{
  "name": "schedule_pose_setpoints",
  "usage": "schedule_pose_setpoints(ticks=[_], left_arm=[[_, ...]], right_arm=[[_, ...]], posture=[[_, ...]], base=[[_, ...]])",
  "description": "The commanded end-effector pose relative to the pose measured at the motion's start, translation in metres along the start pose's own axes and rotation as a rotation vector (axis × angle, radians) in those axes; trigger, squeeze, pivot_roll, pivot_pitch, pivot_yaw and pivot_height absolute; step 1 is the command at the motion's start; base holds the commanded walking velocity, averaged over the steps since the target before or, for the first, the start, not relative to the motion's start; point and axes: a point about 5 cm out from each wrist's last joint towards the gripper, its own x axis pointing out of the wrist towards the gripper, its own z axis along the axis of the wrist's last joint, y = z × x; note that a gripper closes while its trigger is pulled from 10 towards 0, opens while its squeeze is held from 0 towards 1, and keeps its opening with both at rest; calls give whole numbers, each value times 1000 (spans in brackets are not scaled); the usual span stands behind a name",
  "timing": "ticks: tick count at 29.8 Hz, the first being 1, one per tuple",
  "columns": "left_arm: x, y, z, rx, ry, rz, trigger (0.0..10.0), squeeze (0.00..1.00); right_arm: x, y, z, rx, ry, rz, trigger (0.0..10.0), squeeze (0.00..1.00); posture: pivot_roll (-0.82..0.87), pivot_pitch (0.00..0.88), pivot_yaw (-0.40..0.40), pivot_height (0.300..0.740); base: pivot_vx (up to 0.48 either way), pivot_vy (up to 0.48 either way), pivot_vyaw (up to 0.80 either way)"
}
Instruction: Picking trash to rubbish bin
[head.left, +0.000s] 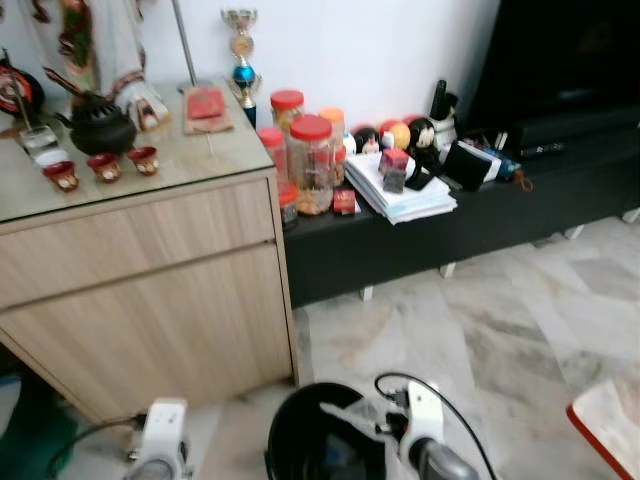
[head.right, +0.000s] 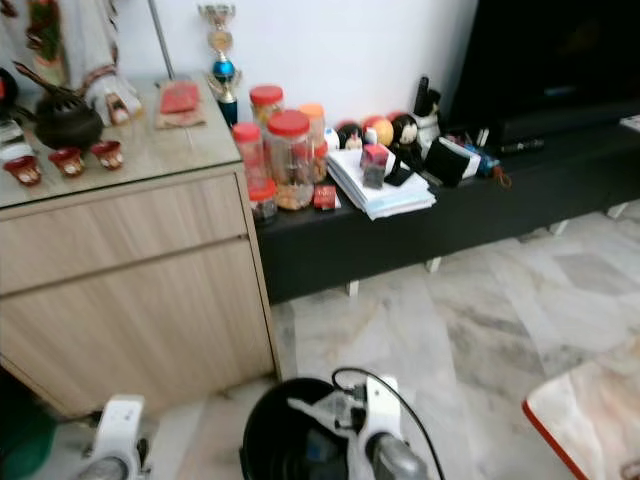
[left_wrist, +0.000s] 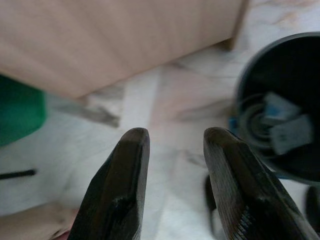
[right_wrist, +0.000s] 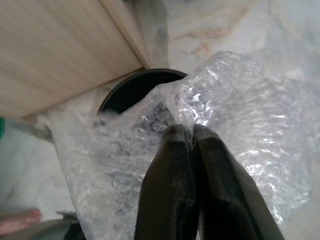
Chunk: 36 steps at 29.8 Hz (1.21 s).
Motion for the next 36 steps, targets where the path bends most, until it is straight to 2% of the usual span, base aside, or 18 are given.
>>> schedule_pose_setpoints(ticks=[1, 3, 6, 7, 8, 15, 16, 18, 22, 36], left_arm=[[2, -2, 11, -19, -34, -45, 10000, 0], [4, -9, 20, -20, -55, -92, 10000, 0], [5, -12, 24, -24, -63, -114, 10000, 0], [6, -26, 34, 13, -86, -214, 10000, 0], [6, -33, 39, 20, -96, -265, 10000, 0], [4, -53, 49, 35, -111, -417, 10000, 0], [3, -61, 50, 54, -110, -475, 10000, 0], [1, -67, 49, 68, -110, -522, 10000, 0], [1, -68, 48, 60, -108, -548, 10000, 0], [-2, -65, 38, 29, -89, -580, 10000, 0]], right_arm=[[5, 19, 11, -66, -9, 77, 10000, 0], [7, 27, 17, -97, -17, 104, 10000, 0], [8, 30, 19, -113, -20, 118, 10000, 0], [10, 41, 25, -157, -28, 162, 10000, 0], [11, 47, 29, -175, -33, 185, 10000, 0], [14, 68, 40, -290, -45, 265, 10000, 0], [14, 74, 43, -323, -52, 282, 10000, 0], [15, 80, 48, -340, -65, 289, 10000, 0], [16, 91, 57, -374, -91, 292, 10000, 0], [17, 96, 60, -440, -103, 248, 10000, 0]], posture=[[51, 0, 0, 740], [53, 0, -2, 740], [53, 0, -2, 740], [59, 0, -5, 740], [61, 0, -5, 740], [68, 0, -10, 740], [68, 0, -10, 740], [80, 0, -19, 740], [95, 0, -25, 740], [134, 0, -40, 740]], base=[[0, 0, 0], [0, 0, 0], [0, 0, 0], [0, 0, 0], [0, 0, 0], [0, 0, 0], [0, 0, 0], [0, 0, 0], [0, 0, 0], [0, 0, 0]])
